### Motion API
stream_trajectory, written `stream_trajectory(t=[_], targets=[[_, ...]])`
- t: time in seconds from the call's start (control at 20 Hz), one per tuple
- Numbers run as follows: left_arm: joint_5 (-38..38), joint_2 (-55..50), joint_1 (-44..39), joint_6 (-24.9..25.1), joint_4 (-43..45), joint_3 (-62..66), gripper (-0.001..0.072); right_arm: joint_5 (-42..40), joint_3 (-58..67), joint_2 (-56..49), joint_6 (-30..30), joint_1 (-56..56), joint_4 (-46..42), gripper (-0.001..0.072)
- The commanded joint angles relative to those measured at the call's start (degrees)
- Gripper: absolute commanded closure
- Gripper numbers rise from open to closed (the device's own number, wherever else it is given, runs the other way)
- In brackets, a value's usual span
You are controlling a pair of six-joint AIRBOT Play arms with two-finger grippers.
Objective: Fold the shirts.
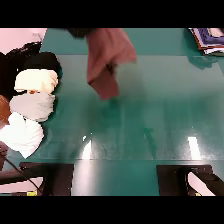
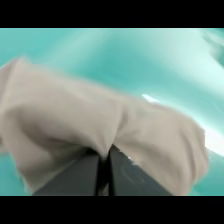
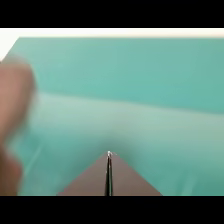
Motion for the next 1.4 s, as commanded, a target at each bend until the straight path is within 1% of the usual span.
stream_trajectory(t=[0.0, 0.1, 0.15, 0.2, 0.25, 0.4, 0.5, 0.6, 0.65, 0.75, 0.85, 1.0, 1.1, 1.15, 1.25, 1.35], targets=[[-8.8, 2.3, -5.3, 0.0, 2.1, -8.1, 0.0681, -0.7, 0.0, 3.4, 0.0, -1.4, 0.0, 0.0699], [-6.5, 1.9, -6.2, -0.8, 2.4, -16.5, 0.0680, 0.6, 0.0, 3.9, 0.0, -1.2, 0.0, 0.0699], [-4.4, 1.9, -6.2, -2.8, 2.2, -21.2, 0.0629, 1.6, -0.1, 3.9, 0.0, -0.9, 0.0, 0.0698], [-2.5, 1.9, -6.2, -4.9, 2.6, -25.0, 0.0343, 2.6, -0.1, 3.9, 0.0, -0.5, 0.0, 0.0699], [-1.3, 1.9, -6.2, -6.4, 2.8, -28.1, 0.0122, 3.3, -0.1, 3.9, 0.0, 0.0, 0.0, 0.0699], [-3.1, 2.4, -2.6, -9.2, 4.3, -29.9, 0.0120, 3.6, -0.1, 3.9, 0.0, 1.9, 0.0, 0.0699], [-4.4, 3.8, 2.9, -9.5, 4.4, -29.9, 0.0120, 3.9, -0.1, 3.9, 0.0, 2.7, 0.0, 0.0699], [-7.4, 4.3, 9.3, -10.8, 4.4, -30.2, 0.0120, 4.0, -0.1, 3.9, 0.0, 3.5, -0.1, 0.0699], [-9.1, 4.3, 12.2, -10.8, 4.4, -31.2, 0.0120, 4.1, -0.1, 3.9, 0.0, 3.5, -0.1, 0.0699], [-9.6, 4.3, 16.4, -10.4, 4.4, -36.2, 0.0120, 4.2, -0.1, 3.9, 0.0, 3.5, 0.0, 0.0699], [-6.2, 4.3, 18.4, -9.2, 4.4, -44.2, 0.0119, 4.2, -0.1, 3.9, 0.0, 3.5, 0.0, 0.0699], [3.7, 4.0, 18.3, -8.5, 2.4, -55.9, 0.0120, 4.3, -0.1, 3.9, 0.0, 3.5, 0.0, 0.0699], [8.9, 4.0, 18.3, -5.4, -1.4, -60.7, 0.0120, 4.3, -0.1, 3.9, 0.0, 3.5, 0.0, 0.0699], [10.3, 4.0, 18.3, -4.5, -2.1, -62.0, 0.0120, 4.3, -0.1, 3.9, 0.0, 3.5, 0.0, 0.0699], [12.1, 4.0, 18.3, -4.5, -2.2, -63.0, 0.0121, 4.3, -0.1, 3.9, 0.0, 3.5, 0.0, 0.0699], [12.2, 3.4, 18.3, -4.5, -4.5, -63.1, 0.0120, 4.3, -0.1, 3.9, 0.0, 3.5, 0.0, 0.0699]])
